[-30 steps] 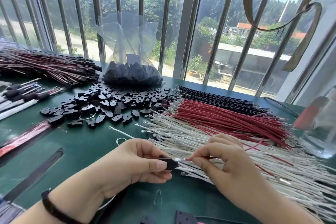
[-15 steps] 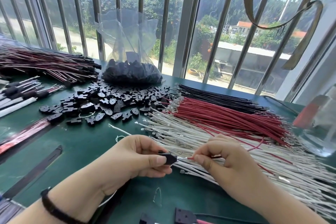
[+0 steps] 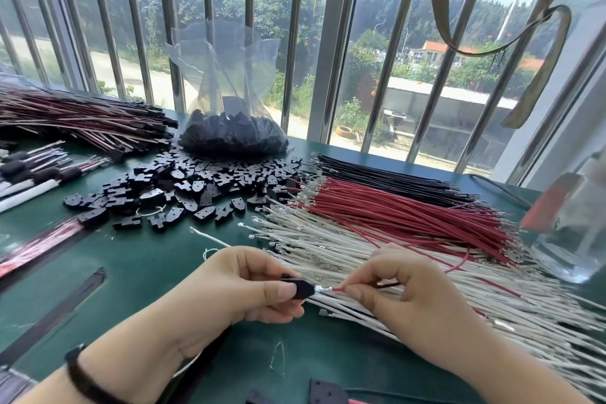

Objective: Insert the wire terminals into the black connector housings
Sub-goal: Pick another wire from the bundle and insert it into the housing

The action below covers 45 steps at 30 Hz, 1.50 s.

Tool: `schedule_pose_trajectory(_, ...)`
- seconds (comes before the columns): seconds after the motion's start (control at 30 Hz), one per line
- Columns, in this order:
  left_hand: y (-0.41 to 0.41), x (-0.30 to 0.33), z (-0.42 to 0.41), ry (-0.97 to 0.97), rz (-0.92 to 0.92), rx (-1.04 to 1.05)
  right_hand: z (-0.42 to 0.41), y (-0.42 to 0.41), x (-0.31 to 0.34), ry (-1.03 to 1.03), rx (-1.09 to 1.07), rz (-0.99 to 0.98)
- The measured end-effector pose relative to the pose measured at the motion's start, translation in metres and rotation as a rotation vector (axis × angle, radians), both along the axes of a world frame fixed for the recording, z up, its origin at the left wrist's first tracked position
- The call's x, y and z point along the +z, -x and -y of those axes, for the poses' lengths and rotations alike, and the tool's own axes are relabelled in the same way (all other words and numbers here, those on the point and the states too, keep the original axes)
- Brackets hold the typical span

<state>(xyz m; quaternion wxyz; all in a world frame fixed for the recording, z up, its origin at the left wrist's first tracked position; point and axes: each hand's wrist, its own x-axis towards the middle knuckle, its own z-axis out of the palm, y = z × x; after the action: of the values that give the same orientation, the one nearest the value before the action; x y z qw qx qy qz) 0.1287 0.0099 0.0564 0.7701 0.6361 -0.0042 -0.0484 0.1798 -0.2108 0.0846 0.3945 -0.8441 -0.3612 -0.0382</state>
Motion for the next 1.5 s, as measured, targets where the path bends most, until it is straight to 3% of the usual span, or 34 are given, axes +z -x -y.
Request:
schedule_pose_trajectory(0.13,0.0,0.0,-0.003,0.034,-0.074,-0.096,0.003,-0.001,0.0,-0.008,-0.013,0.303)
schedule_pose_trajectory(0.37,-0.001,0.001,-0.006,0.128,-0.187,-0.236,0.006,-0.003,-0.007,-0.001,0.023,0.489)
schedule_pose_trajectory(0.7,0.0,0.003,-0.004,0.161,-0.299,-0.24,0.003,-0.005,-0.013,0.022,0.019,0.562)
schedule_pose_trajectory(1.0,0.0,0.003,-0.007,0.253,-0.391,-0.318,0.004,-0.01,-0.018,0.007,0.035,0.755)
schedule_pose_trajectory(1.5,0.0,0.003,-0.007,0.248,-0.384,-0.347,0.004,-0.01,-0.022,-0.033,0.027,0.73)
